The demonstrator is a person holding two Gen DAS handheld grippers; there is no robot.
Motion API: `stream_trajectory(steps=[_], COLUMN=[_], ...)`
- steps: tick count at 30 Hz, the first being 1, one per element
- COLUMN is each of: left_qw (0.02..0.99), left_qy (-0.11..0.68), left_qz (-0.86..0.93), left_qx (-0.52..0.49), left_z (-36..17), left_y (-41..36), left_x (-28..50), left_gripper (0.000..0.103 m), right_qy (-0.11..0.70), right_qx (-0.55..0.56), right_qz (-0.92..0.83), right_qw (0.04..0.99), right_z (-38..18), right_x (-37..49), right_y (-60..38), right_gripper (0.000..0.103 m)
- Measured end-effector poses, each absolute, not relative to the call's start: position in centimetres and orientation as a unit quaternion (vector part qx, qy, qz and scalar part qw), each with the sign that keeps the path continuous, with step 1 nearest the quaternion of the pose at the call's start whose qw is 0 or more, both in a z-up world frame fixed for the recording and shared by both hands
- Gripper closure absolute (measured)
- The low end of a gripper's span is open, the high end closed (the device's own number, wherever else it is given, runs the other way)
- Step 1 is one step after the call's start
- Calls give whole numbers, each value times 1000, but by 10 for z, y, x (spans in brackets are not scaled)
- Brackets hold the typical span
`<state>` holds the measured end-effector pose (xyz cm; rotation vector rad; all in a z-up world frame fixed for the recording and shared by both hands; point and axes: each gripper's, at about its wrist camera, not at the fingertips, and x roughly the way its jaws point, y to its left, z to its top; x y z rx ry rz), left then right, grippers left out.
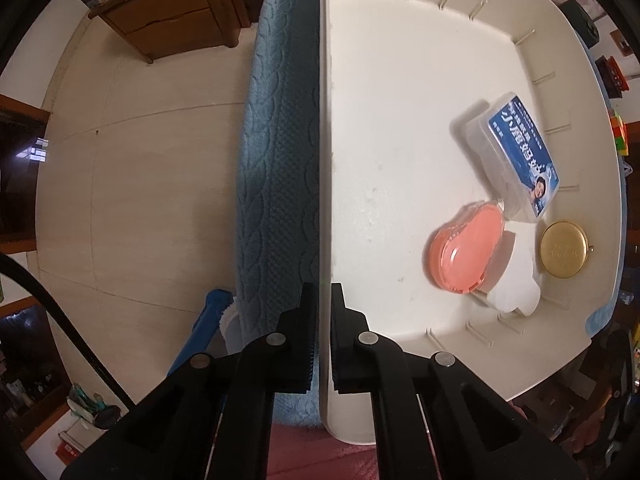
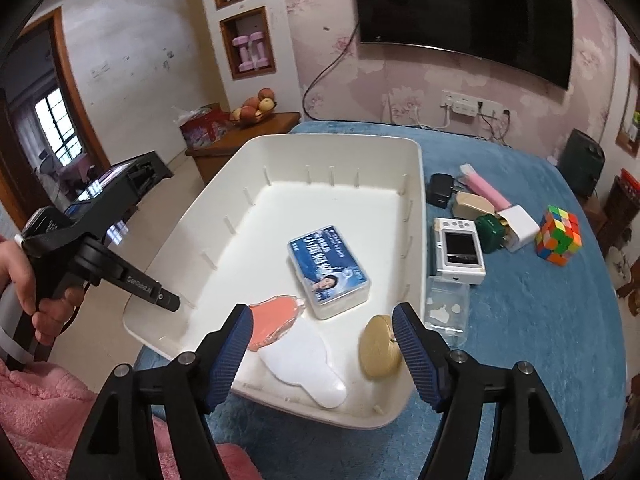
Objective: Organize rigid objects
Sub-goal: 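Move the right tool to the clear sticker-decorated plastic container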
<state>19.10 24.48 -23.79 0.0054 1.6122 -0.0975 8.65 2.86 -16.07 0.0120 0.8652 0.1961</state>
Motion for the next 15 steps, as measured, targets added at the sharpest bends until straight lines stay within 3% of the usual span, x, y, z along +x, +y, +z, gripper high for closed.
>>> stream_trajectory(steps=[15], left_qw=[697], left_qy=[717], left_qz=[-32], left_qx=[1], left_z=[-238], left_y=[250], left_x=[196], left_gripper=[95], right_qy=[416], right_qx=[175], right_qz=[-16], right_qw=[892], right_z=[-173], right_x=[99], right_y=[-51], right_gripper=[24])
